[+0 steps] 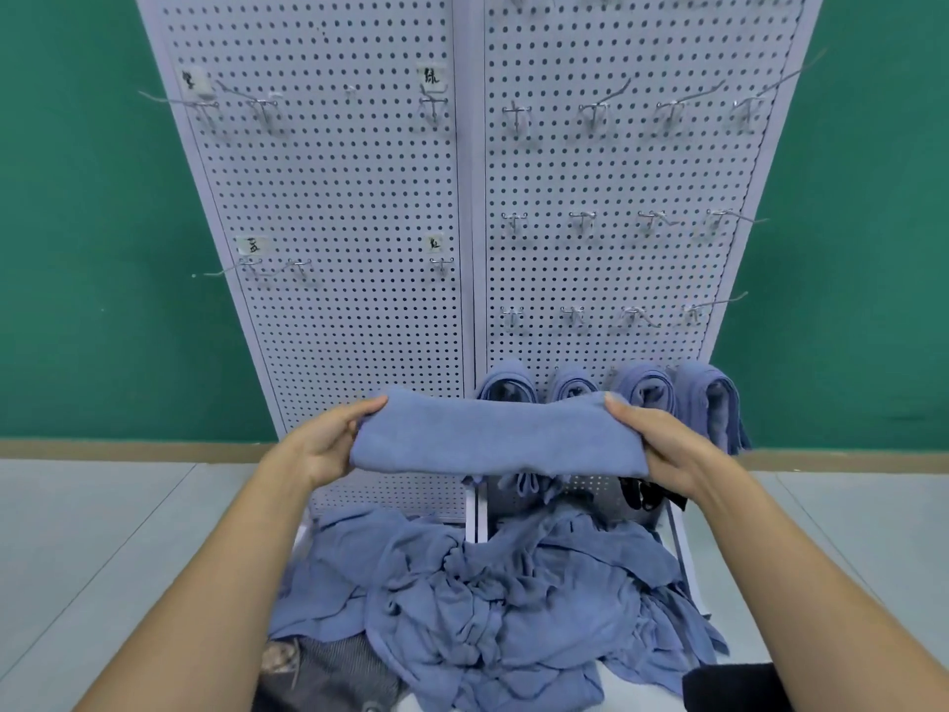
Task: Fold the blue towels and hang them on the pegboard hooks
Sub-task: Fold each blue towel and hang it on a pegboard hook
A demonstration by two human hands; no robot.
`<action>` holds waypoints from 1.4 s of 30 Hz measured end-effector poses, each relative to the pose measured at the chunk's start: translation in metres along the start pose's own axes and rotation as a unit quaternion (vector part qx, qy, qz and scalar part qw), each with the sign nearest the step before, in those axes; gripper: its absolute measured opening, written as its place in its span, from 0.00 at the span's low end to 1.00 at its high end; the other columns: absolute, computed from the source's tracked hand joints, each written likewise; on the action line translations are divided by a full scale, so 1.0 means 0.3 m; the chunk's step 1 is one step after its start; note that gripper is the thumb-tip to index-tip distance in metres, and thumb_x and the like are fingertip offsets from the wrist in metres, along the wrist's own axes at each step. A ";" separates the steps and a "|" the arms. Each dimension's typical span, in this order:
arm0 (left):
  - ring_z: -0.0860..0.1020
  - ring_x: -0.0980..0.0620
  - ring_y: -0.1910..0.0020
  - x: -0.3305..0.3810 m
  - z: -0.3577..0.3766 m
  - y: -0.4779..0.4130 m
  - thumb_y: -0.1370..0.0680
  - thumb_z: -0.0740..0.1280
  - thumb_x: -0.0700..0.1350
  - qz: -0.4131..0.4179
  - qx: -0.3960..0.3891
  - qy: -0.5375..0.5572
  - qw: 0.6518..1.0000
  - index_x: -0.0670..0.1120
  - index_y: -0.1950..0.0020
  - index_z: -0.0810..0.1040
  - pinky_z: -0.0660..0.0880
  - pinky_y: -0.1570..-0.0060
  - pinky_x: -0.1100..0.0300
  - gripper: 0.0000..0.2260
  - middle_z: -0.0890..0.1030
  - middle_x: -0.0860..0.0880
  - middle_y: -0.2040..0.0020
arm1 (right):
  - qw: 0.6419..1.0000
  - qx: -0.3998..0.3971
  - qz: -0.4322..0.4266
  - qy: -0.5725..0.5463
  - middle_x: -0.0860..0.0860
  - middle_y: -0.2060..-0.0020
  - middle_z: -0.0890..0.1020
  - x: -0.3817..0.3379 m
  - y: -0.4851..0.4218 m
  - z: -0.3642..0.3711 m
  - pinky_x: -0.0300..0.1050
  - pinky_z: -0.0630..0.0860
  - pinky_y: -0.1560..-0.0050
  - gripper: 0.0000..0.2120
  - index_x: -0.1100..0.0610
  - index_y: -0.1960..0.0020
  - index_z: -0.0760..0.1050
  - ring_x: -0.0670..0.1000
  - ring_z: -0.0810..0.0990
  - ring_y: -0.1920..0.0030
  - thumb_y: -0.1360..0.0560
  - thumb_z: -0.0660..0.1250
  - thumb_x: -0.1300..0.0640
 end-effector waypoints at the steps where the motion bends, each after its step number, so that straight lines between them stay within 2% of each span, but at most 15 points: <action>1: 0.80 0.50 0.60 0.006 -0.017 -0.003 0.23 0.66 0.42 0.012 0.007 -0.027 1.000 0.41 0.49 0.78 0.78 0.60 0.56 0.06 0.84 0.47 0.62 | 1.000 -0.014 0.010 -0.011 0.60 0.48 0.83 0.014 0.000 0.002 0.45 0.81 0.60 0.15 0.65 0.42 0.76 0.54 0.83 0.52 0.22 0.64 0.56; 5: 0.82 0.50 0.57 0.026 -0.051 0.012 0.21 0.65 0.41 0.056 0.001 -0.133 0.990 0.39 0.46 0.78 0.81 0.58 0.59 0.08 0.84 0.44 0.53 | 0.998 -0.037 0.033 0.025 0.58 0.51 0.84 0.042 0.007 -0.005 0.43 0.81 0.59 0.16 0.67 0.41 0.76 0.52 0.84 0.55 0.26 0.68 0.60; 8: 0.81 0.47 0.48 0.019 -0.061 0.022 0.22 0.67 0.45 0.062 -0.013 -0.208 0.976 0.42 0.41 0.78 0.77 0.44 0.51 0.12 0.83 0.44 0.46 | 0.994 -0.047 0.023 0.099 0.54 0.59 0.85 0.038 0.019 -0.008 0.39 0.79 0.68 0.14 0.66 0.41 0.77 0.48 0.83 0.65 0.24 0.67 0.60; 10: 0.80 0.49 0.47 0.024 -0.052 0.039 0.21 0.65 0.46 0.072 -0.039 -0.205 0.975 0.44 0.39 0.78 0.75 0.41 0.51 0.12 0.83 0.45 0.44 | 0.993 -0.058 -0.002 0.105 0.52 0.63 0.84 0.021 0.025 0.002 0.37 0.76 0.72 0.12 0.64 0.41 0.77 0.45 0.81 0.69 0.22 0.65 0.61; 13: 0.82 0.54 0.53 0.092 -0.030 0.081 0.21 0.63 0.42 0.135 -0.064 -0.122 0.981 0.47 0.39 0.77 0.80 0.55 0.60 0.11 0.84 0.49 0.46 | 0.991 -0.091 -0.088 0.050 0.55 0.47 0.84 -0.038 0.026 0.010 0.42 0.81 0.58 0.23 0.59 0.39 0.76 0.49 0.84 0.55 0.31 0.75 0.56; 15: 0.82 0.56 0.60 0.144 -0.033 0.113 0.27 0.66 0.41 0.178 -0.065 -0.041 0.981 0.50 0.46 0.81 0.79 0.64 0.64 0.12 0.84 0.50 0.51 | 0.987 -0.100 -0.126 0.021 0.55 0.47 0.84 -0.074 0.031 0.005 0.42 0.81 0.57 0.34 0.57 0.42 0.79 0.50 0.84 0.55 0.46 0.83 0.50; 16: 0.82 0.56 0.62 0.160 -0.034 0.128 0.30 0.68 0.41 0.191 -0.068 -0.018 0.979 0.50 0.51 0.83 0.79 0.65 0.65 0.11 0.84 0.49 0.54 | 0.984 -0.105 -0.140 0.017 0.55 0.50 0.85 -0.082 0.026 -0.003 0.42 0.81 0.59 0.33 0.56 0.46 0.81 0.51 0.83 0.58 0.49 0.84 0.50; 19: 0.80 0.55 0.68 0.159 -0.008 0.156 0.35 0.70 0.43 0.208 -0.087 -0.026 0.974 0.50 0.61 0.83 0.77 0.71 0.66 0.05 0.83 0.47 0.60 | 0.985 -0.080 -0.155 0.020 0.54 0.62 0.82 -0.101 0.048 -0.001 0.40 0.79 0.67 0.05 0.54 0.58 0.83 0.52 0.76 0.65 0.33 0.74 0.61; 22: 0.76 0.54 0.70 0.146 0.004 0.155 0.25 0.64 0.45 0.207 -0.090 -0.037 0.973 0.46 0.58 0.77 0.72 0.73 0.66 0.04 0.81 0.48 0.64 | 0.985 -0.037 -0.165 0.019 0.54 0.64 0.82 -0.101 0.039 -0.029 0.42 0.77 0.69 0.17 0.56 0.59 0.79 0.51 0.77 0.67 0.21 0.56 0.70; 24: 0.75 0.49 0.61 0.142 0.005 0.142 0.20 0.53 0.45 0.192 -0.106 -0.054 0.974 0.46 0.57 0.76 0.72 0.61 0.57 0.14 0.80 0.46 0.57 | 0.984 -0.036 -0.174 0.021 0.57 0.60 0.79 -0.108 0.046 -0.034 0.47 0.75 0.64 0.20 0.55 0.60 0.79 0.55 0.75 0.64 0.20 0.53 0.67; 26: 0.74 0.49 0.60 0.139 0.002 0.130 0.18 0.50 0.49 0.192 -0.080 -0.094 0.973 0.45 0.58 0.75 0.69 0.58 0.55 0.17 0.79 0.48 0.57 | 0.983 -0.031 -0.172 0.051 0.58 0.56 0.77 -0.109 0.052 -0.036 0.51 0.72 0.58 0.19 0.54 0.60 0.79 0.57 0.73 0.59 0.19 0.53 0.60; 30: 0.72 0.51 0.65 0.122 0.034 0.108 0.24 0.66 0.55 0.218 0.043 -0.176 0.959 0.46 0.63 0.71 0.69 0.63 0.57 0.15 0.75 0.51 0.66 | 0.974 0.034 -0.155 0.159 0.52 0.62 0.77 -0.110 0.061 -0.033 0.48 0.72 0.59 0.16 0.54 0.56 0.73 0.53 0.74 0.63 0.21 0.58 0.43; 34: 0.75 0.46 0.59 0.110 0.059 0.089 0.27 0.74 0.44 0.220 0.090 -0.167 0.957 0.47 0.65 0.67 0.68 0.62 0.52 0.16 0.75 0.44 0.59 | 0.954 0.080 -0.190 0.218 0.55 0.67 0.67 -0.176 0.081 -0.044 0.43 0.65 0.71 0.04 0.50 0.55 0.72 0.52 0.66 0.70 0.23 0.67 0.55; 38: 0.77 0.43 0.57 0.063 0.116 0.071 0.28 0.72 0.35 0.172 0.078 -0.134 0.973 0.44 0.62 0.71 0.73 0.55 0.49 0.11 0.78 0.42 0.55 | 0.968 0.095 -0.200 0.119 0.52 0.68 0.74 -0.294 0.151 -0.046 0.43 0.72 0.71 0.08 0.50 0.47 0.74 0.50 0.73 0.71 0.23 0.66 0.61; 42: 0.77 0.48 0.59 -0.001 0.214 0.055 0.28 0.70 0.30 0.103 0.052 -0.162 0.980 0.43 0.55 0.77 0.75 0.60 0.56 0.09 0.78 0.42 0.52 | 0.973 0.058 -0.208 0.077 0.51 0.61 0.79 -0.438 0.212 -0.004 0.41 0.75 0.70 0.07 0.53 0.44 0.73 0.47 0.77 0.69 0.21 0.63 0.59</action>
Point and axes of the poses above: each hand's wrist, its own y-axis away from the middle knuckle, its own z-axis out of the palm, x = y × z, the point moved 8 cm from there along -y, towards the middle knuckle
